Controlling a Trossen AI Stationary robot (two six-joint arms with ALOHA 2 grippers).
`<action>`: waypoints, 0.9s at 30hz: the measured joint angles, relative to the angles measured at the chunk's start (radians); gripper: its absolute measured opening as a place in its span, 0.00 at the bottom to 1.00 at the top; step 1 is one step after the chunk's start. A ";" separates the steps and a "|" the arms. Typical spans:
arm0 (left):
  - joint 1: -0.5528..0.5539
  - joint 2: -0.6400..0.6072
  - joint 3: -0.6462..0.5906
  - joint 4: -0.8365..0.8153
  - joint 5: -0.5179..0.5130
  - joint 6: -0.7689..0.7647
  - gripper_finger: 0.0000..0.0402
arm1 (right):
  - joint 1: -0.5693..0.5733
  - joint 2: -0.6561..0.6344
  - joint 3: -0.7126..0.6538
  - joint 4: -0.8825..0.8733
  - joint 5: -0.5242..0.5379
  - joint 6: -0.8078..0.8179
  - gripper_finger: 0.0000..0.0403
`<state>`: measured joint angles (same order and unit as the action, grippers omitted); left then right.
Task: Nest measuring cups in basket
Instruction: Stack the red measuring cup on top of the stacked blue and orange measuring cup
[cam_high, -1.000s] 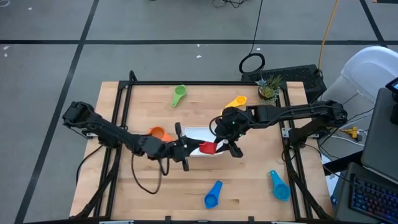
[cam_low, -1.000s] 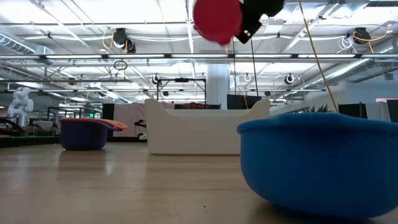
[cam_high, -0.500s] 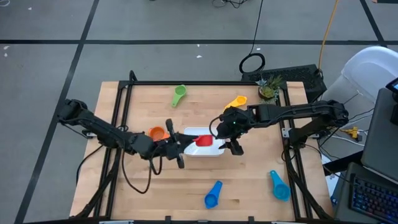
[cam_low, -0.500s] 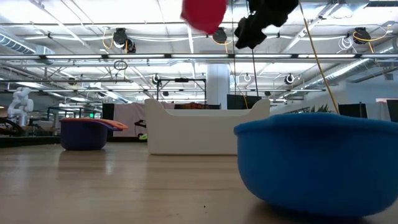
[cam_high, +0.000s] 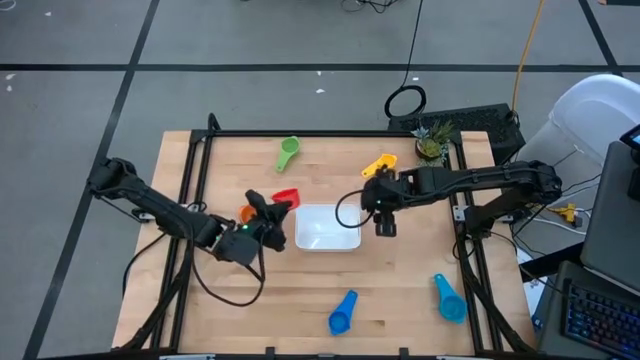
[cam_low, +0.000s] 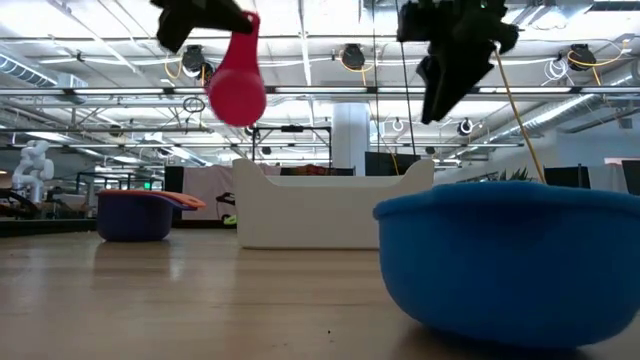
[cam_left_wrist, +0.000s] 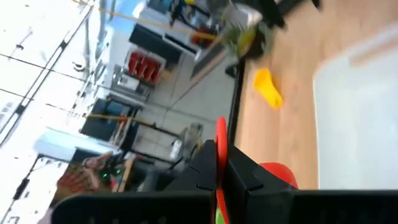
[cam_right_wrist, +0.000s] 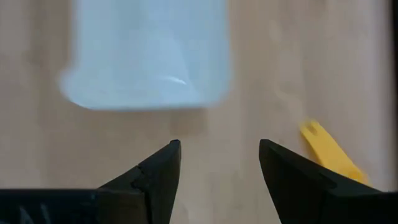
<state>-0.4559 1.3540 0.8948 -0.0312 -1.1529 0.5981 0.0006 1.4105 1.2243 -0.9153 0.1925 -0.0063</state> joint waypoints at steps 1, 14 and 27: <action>-0.005 0.001 0.000 -0.042 -0.008 -0.033 0.01 | 0.000 0.000 0.000 -0.027 0.034 0.016 0.52; -0.039 0.059 -0.001 -0.365 -0.104 -0.331 0.01 | 0.000 -0.030 0.000 -0.222 0.227 0.149 0.52; -0.038 0.062 0.066 -0.994 0.031 -0.952 0.01 | 0.000 -0.222 0.000 -0.223 0.230 0.274 0.52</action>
<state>-0.4942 1.4162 0.9604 -1.0254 -1.1222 -0.3543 0.0006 1.1888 1.2243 -1.1382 0.4221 0.2681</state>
